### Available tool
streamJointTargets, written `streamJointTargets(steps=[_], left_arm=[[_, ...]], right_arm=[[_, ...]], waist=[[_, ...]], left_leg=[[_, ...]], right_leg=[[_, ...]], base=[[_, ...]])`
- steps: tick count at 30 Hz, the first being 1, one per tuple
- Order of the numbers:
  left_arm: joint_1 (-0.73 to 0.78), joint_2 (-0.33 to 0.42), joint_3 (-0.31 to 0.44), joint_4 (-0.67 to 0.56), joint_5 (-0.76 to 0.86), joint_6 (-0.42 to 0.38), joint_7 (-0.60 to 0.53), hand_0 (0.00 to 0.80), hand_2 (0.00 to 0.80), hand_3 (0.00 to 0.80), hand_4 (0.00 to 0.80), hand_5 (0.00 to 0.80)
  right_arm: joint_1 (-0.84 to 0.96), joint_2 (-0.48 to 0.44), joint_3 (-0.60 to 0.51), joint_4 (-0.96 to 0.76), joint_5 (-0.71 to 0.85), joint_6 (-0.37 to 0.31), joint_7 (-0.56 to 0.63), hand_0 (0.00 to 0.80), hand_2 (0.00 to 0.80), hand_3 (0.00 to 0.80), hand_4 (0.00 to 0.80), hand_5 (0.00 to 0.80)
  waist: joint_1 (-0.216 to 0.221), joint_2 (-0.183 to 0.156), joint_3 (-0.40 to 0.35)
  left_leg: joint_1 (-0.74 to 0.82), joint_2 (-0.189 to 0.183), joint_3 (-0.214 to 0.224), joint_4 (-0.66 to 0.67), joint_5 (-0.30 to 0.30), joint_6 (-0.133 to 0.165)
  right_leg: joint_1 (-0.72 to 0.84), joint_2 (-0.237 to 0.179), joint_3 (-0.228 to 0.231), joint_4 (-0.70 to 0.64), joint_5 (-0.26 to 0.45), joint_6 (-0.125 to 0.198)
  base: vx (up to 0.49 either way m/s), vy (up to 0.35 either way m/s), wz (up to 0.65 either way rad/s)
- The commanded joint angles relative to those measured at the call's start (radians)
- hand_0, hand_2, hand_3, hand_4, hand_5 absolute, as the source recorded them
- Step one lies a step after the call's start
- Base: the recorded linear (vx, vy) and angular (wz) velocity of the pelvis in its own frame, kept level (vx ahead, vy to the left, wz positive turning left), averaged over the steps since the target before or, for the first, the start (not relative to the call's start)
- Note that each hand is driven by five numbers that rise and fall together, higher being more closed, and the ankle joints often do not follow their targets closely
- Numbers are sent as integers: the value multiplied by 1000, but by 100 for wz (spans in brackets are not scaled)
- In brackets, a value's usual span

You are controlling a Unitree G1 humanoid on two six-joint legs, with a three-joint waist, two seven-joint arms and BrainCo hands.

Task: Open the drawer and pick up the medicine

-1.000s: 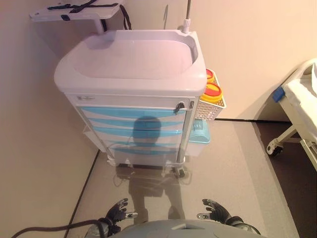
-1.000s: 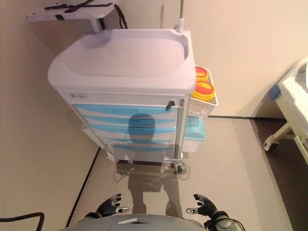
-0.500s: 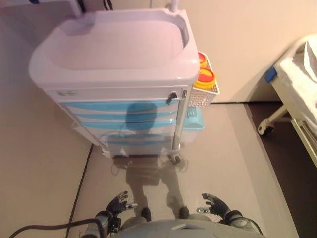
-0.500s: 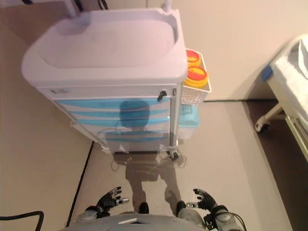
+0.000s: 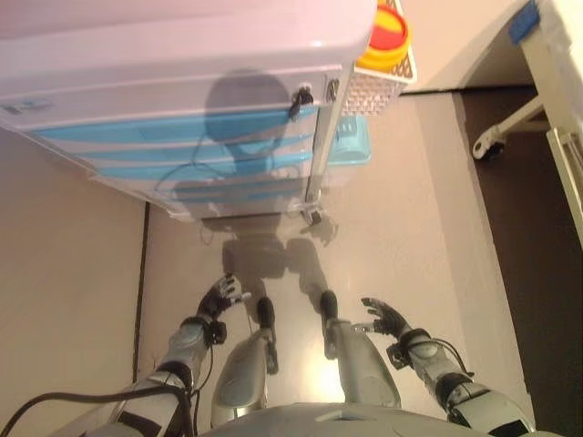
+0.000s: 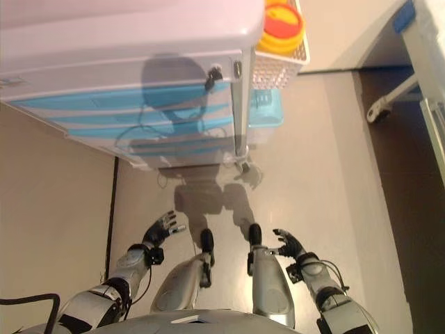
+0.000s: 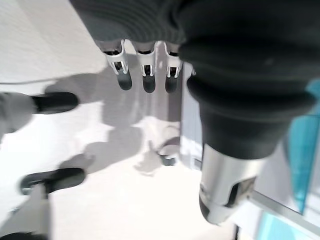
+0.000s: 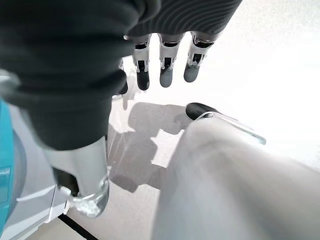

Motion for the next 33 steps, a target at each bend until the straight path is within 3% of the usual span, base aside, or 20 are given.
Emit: streamJointTargets(steps=[1,7,10,17,23,33], left_arm=[[-13,11,36,-90,-129,-84,-53,0,0,0,0,0],[-91,47,52,-227,-401,-81,-196,0,0,0,0,0],[-124,71,54,-294,-480,-123,-233,0,0,0,0,0],[-211,111,107,-413,-790,-128,-413,0,0,0,0,0],[-300,149,133,-469,-865,-137,-452,0,0,0,0,0],[-395,201,191,-511,-1104,-76,-565,0,0,0,0,0]], right_arm=[[22,-40,47,-66,49,-2,-21,0,0,0,0,0],[-5,-56,60,-89,69,1,-33,0,0,0,0,0],[0,-66,67,-106,80,2,-27,0,0,0,0,0],[45,-67,61,-150,122,-30,-35,0,0,0,0,0],[53,-60,84,-172,119,-40,-47,0,0,0,0,0],[78,-45,106,-187,120,-64,-51,0,0,0,0,0]], waist=[[-26,-16,-12],[-49,-33,25],[-60,-42,37],[-78,-59,54],[-81,-76,63],[-78,-89,78]], left_leg=[[-120,-31,23,194,-111,44],[-214,-14,49,277,-144,47],[-257,-8,61,316,-160,46],[-321,-4,62,383,-199,52],[-343,-3,61,405,-218,56],[-342,-5,57,423,-241,57]], right_leg=[[-40,-11,-20,-25,44,23],[-132,7,4,1,69,26],[-166,9,9,3,83,27],[-213,24,25,20,92,29],[-222,30,27,15,99,29],[-202,25,19,8,94,30]], base=[[-66,82,-14],[-85,69,-21],[-67,58,-26],[-28,29,-12],[-2,-7,0],[4,-7,0]])
